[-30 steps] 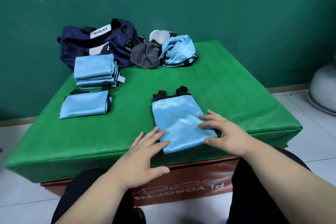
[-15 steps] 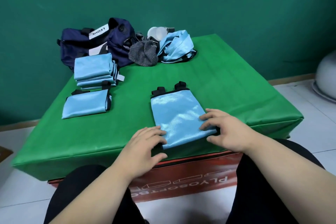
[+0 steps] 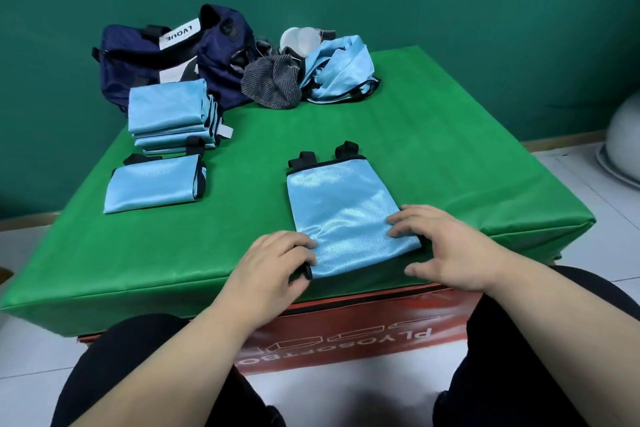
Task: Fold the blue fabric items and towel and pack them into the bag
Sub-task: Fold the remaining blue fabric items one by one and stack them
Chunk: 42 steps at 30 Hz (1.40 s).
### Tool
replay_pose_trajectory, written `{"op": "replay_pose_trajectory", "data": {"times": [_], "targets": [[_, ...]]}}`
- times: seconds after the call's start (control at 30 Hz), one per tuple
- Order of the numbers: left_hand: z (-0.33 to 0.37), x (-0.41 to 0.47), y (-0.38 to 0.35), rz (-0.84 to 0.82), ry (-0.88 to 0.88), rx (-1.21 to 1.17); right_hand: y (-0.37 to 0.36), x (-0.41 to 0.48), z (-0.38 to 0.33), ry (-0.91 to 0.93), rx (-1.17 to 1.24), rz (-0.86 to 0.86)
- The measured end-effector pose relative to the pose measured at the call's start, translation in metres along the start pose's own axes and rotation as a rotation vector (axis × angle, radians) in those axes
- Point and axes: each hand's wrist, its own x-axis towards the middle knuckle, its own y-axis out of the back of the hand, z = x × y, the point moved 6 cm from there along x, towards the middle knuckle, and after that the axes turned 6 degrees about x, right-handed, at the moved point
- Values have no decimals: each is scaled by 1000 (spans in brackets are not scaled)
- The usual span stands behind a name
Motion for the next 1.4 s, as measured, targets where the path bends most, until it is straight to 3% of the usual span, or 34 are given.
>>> {"op": "replay_pose_trajectory", "data": {"times": [0.23,0.47,0.6,0.8,1.07,1.4], "targets": [[-7,1,13,84,225,-330,4,5,2,79,-26,136],[-11,0,14,99,393,-614,11,7,-13,-9,324,324],[-9,2,19,166,386,-572,13,17,-23,-23,411,422],[-20,13,13,99,569,-587,12,41,-22,-113,211,558],[-37,45,8,172,722,-413,14,74,-8,-305,105,574],[-56,60,9,-4,825,-202,13,107,10,-481,-11,526]]}}
